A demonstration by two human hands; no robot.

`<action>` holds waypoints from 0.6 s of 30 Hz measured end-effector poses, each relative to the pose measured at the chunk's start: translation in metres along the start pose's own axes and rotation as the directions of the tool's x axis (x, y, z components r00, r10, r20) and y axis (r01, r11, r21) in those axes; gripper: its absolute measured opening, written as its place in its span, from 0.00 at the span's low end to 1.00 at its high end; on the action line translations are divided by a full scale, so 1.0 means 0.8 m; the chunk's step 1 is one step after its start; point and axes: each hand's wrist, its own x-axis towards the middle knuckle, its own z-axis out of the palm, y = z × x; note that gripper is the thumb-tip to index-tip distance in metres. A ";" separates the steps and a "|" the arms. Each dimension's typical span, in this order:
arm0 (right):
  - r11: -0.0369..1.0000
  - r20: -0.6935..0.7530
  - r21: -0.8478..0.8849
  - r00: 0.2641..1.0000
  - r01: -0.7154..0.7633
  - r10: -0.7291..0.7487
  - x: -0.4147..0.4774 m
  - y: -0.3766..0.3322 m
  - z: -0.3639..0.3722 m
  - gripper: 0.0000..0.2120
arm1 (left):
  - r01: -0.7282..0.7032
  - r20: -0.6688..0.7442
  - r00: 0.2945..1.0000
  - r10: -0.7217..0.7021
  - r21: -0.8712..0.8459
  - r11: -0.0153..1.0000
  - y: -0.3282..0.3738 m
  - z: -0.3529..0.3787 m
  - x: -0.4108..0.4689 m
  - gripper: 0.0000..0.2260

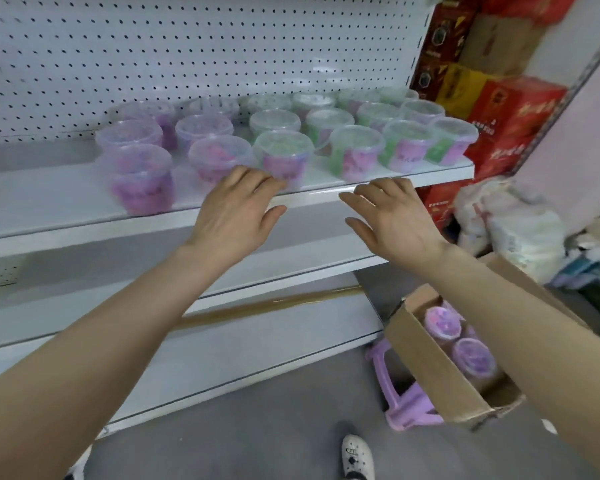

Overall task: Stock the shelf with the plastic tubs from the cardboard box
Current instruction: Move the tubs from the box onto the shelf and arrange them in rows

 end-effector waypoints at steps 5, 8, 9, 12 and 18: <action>0.993 0.087 0.011 0.989 -0.118 0.117 -0.106 0.076 0.015 0.18 | -0.097 -0.005 0.995 0.097 -0.135 0.986 0.101 0.076 0.048 0.15; 0.980 0.161 0.016 0.968 -0.197 0.192 -0.175 0.132 0.029 0.18 | -0.127 0.032 0.990 0.136 -0.211 0.969 0.170 0.130 0.078 0.14; 0.973 0.185 0.014 0.957 -0.231 0.224 -0.200 0.152 0.036 0.17 | -0.131 0.047 0.988 0.146 -0.240 0.962 0.194 0.149 0.087 0.14; 0.947 0.254 -0.002 0.916 -0.320 0.310 -0.275 0.209 0.070 0.16 | -0.142 0.114 0.976 0.187 -0.322 0.936 0.265 0.211 0.112 0.13; 0.864 0.443 -0.013 0.772 -0.503 0.456 -0.425 0.281 0.158 0.16 | -0.101 0.343 0.901 0.265 -0.429 0.898 0.389 0.355 0.134 0.13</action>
